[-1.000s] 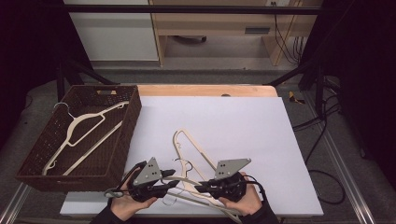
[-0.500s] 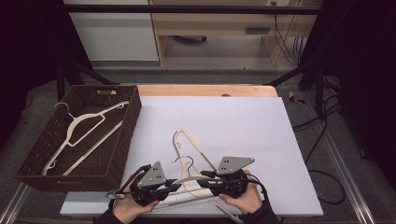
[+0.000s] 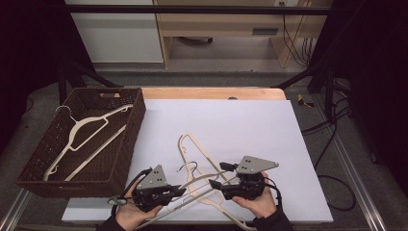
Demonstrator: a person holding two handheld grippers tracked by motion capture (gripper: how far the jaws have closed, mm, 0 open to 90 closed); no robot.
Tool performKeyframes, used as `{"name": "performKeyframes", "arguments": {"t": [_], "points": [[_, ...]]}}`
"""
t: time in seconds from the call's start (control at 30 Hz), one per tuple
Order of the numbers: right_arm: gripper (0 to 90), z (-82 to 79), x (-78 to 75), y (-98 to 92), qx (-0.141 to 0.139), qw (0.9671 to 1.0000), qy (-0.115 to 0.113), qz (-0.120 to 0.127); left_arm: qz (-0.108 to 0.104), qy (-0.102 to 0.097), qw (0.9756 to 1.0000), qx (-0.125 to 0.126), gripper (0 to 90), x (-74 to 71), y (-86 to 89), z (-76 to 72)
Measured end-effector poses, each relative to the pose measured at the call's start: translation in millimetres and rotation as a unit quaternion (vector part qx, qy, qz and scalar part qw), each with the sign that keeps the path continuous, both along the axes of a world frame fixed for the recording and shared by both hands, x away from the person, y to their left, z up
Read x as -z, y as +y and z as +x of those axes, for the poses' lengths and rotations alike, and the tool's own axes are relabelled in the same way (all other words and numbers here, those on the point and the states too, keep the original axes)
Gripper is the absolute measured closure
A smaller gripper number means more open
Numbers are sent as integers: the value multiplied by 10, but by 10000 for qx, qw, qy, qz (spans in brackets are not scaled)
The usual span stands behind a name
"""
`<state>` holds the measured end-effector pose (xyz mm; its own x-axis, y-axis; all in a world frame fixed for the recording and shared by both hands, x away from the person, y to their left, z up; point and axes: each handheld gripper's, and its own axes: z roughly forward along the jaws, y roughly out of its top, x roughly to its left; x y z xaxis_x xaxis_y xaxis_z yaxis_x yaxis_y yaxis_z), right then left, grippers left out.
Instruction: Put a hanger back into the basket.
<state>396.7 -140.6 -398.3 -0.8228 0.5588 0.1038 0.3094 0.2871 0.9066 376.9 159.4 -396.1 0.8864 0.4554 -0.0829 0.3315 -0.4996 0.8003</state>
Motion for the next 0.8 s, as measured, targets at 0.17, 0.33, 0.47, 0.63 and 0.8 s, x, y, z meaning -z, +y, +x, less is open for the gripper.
{"name": "performKeyframes", "arguments": {"t": [0.17, 0.33, 0.47, 0.63, 0.8], "points": [[207, 43, -10, -172, 430, 9991, -14, 6, -75, -49, 9997, -241, 865, -59, 95, 24], [147, 64, -28, -381, 725, 9973, -30, 86, -159, -88, 9989, -434, 865, -133, 190, 36], [120, 79, -56, -541, 1040, 9944, -120, 123, -301, -170, 9977, -579, 865, -236, 290, 39], [105, 79, -77, -614, 1193, 9925, -175, 209, -395, -283, 9965, -686, 864, -382, 393, 39], [66, 84, -47, -634, 1306, 9912, -161, 158, -490, -517, 9945, -765, 864, -594, 519, 47]]}}
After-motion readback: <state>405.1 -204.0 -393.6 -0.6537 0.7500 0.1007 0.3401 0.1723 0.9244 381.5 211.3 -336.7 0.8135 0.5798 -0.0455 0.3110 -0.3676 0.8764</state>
